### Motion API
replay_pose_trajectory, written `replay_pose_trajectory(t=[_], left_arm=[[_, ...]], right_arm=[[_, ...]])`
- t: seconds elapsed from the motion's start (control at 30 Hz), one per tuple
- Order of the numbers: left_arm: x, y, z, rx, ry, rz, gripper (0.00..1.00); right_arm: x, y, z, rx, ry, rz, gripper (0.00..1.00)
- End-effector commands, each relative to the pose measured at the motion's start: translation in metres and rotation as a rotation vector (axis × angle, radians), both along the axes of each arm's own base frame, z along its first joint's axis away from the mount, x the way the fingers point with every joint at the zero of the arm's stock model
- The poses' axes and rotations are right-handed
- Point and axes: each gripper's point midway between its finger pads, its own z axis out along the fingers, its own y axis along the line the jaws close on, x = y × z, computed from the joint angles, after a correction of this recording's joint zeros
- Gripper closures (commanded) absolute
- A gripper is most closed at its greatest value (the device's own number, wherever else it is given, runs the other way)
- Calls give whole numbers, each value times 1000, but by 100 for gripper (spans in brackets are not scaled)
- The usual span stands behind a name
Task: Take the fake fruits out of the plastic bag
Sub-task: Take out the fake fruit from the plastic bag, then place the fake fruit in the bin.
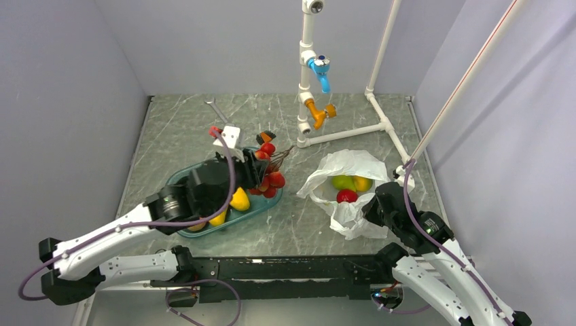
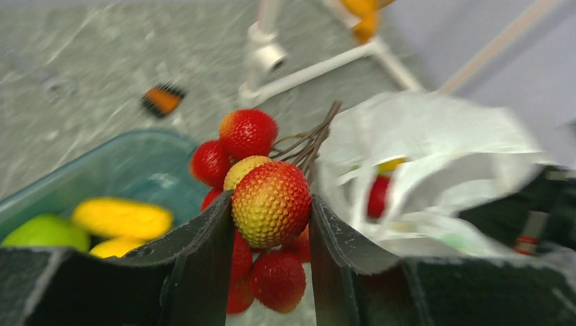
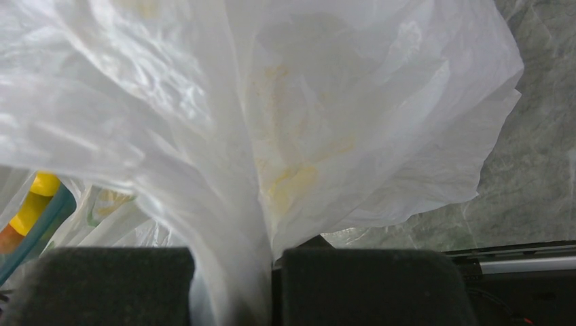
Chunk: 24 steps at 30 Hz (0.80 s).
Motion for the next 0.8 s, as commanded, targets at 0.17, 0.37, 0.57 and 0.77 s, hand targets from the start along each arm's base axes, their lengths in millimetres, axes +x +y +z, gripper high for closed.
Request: replay_pose_trajectory(t=[0.17,0.37,0.57,0.77], left_arm=[[38,55,-80,50,108,326,100],[49,65,-116,91,189,372,100],[53,60,-134,93,248,371,100],[56,62,-135,62,283,411,70]], right_arm=[[4,7,5,18,-26,28,100],[4,7,7,20,-29,31,100],[4,9,5,16,-16,44,100],[5,12,3,23,-20,58,100]])
